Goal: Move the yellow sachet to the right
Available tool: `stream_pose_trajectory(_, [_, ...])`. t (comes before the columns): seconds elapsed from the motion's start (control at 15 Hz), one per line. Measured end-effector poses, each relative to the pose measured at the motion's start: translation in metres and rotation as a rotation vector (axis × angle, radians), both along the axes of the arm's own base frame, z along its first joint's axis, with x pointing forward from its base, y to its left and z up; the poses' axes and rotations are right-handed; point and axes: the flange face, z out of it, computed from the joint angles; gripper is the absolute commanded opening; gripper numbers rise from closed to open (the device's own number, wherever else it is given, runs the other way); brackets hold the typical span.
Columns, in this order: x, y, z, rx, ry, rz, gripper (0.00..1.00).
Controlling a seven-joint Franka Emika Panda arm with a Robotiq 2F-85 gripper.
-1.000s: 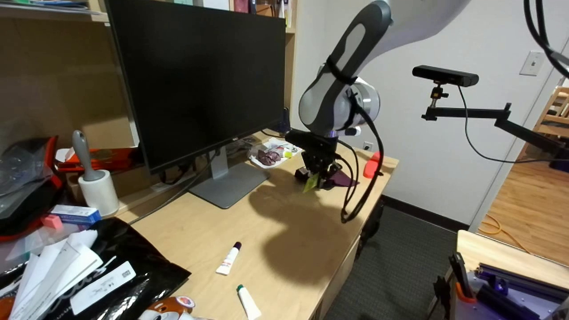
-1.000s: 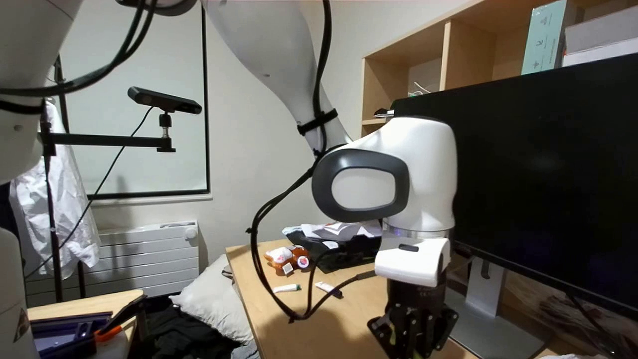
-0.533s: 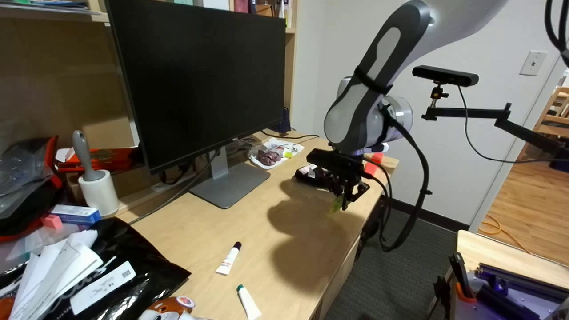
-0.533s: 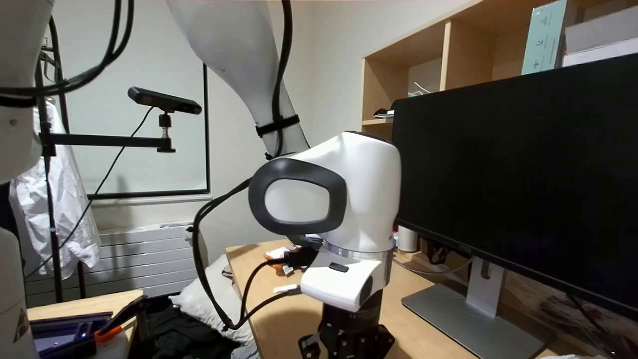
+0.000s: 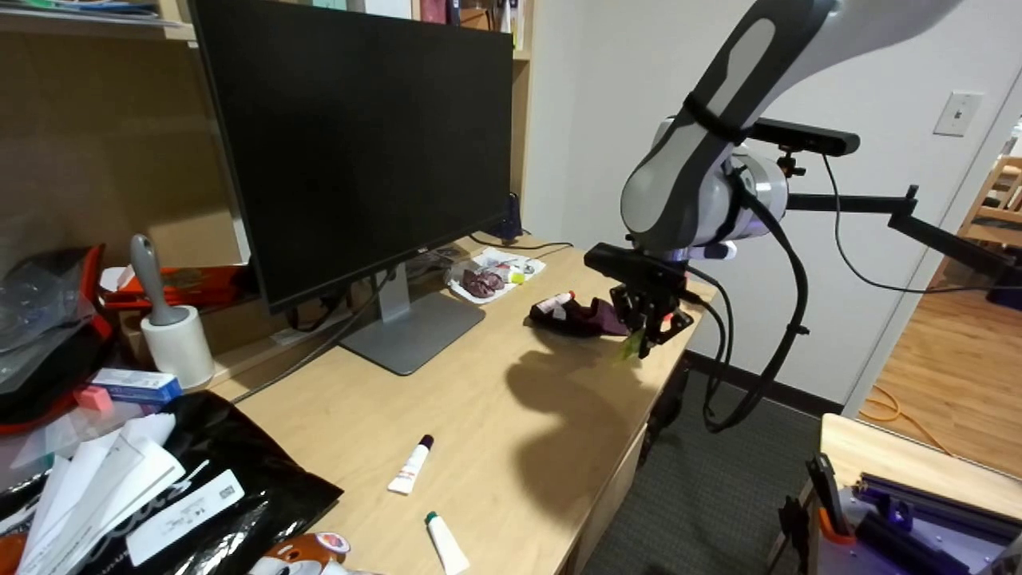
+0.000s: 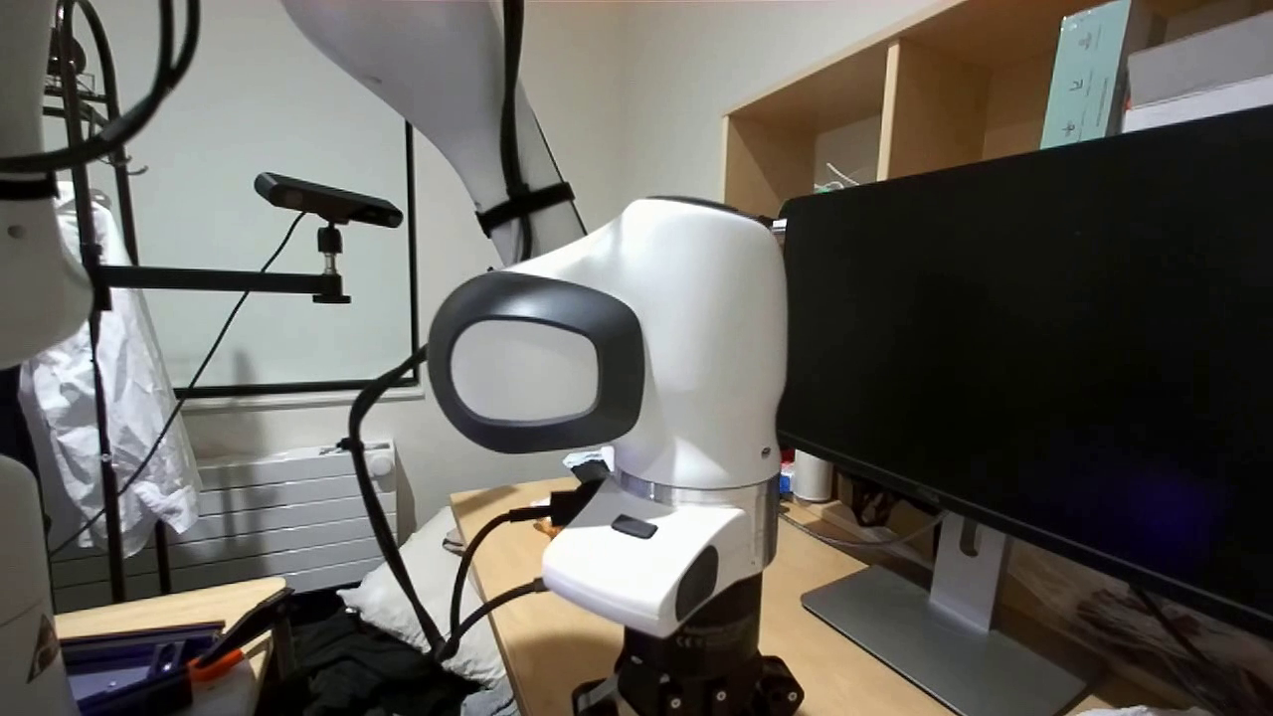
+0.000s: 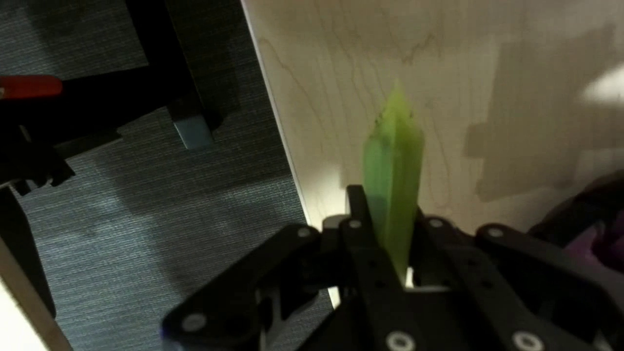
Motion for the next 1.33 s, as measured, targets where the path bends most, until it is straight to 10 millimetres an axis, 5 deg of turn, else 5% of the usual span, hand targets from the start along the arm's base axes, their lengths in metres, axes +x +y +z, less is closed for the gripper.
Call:
stream_pose_trajectory(0.4, [0.013, -0.023, 0.005, -0.012, -0.008, -0.031, 0.10])
stream_pose_trajectory(0.87, [0.047, -0.063, -0.011, -0.078, 0.003, -0.039, 0.10])
stream_pose_trajectory(1.33, [0.040, -0.094, -0.030, -0.145, 0.083, 0.003, 0.10])
